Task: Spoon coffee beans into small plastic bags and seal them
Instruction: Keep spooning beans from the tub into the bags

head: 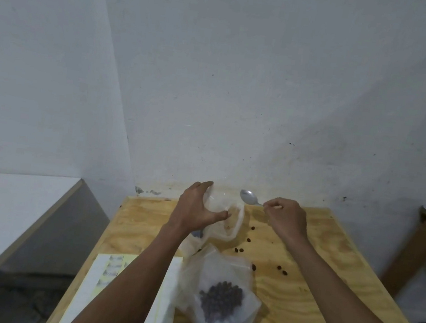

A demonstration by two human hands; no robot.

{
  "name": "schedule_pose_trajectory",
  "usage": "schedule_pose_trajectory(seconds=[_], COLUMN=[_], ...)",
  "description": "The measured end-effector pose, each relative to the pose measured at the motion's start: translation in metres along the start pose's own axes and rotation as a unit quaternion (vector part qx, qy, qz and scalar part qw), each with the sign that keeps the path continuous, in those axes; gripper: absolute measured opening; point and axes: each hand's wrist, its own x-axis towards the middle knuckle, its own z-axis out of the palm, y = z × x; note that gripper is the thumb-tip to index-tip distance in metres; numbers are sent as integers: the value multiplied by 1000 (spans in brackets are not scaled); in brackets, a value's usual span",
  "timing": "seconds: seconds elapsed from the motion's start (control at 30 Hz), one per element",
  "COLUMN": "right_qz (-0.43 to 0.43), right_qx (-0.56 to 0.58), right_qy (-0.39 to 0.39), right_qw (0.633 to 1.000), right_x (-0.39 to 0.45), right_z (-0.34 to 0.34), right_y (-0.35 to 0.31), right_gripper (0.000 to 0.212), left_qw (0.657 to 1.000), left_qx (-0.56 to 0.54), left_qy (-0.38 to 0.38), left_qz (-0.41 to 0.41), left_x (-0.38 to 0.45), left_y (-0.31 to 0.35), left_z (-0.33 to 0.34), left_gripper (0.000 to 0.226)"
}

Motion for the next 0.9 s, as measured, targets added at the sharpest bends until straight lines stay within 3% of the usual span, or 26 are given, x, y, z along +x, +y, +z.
schedule_pose_trajectory(seconds=[0.13, 0.3, 0.5, 0.7, 0.8, 0.9], right_qz=[56, 77, 46, 26, -5, -48], right_qx=[-56, -93, -184, -237, -150, 67], right_qy=[-5, -1, 9, -16, 4, 11], right_qw=[997, 993, 982, 971, 989, 997], right_x=[0, 0, 1, 4, 6, 1], right_z=[18, 35, 43, 47, 44, 33], right_y=[33, 52, 56, 57, 51, 22], right_gripper=[11, 21, 14, 20, 17, 11], left_qw=[1000, 1000, 999, 999, 998, 997], left_qx=[-8, -11, -16, -18, -21, -25], left_qy=[15, 18, 24, 25, 37, 57], left_qz=[9, 14, 28, 34, 43, 55], left_x=[2, 7, 12, 12, 10, 9], left_y=[-1, -1, -3, -1, 0, 3], left_z=[2, 4, 9, 11, 9, 4], left_gripper=[100, 101, 100, 100, 100, 101])
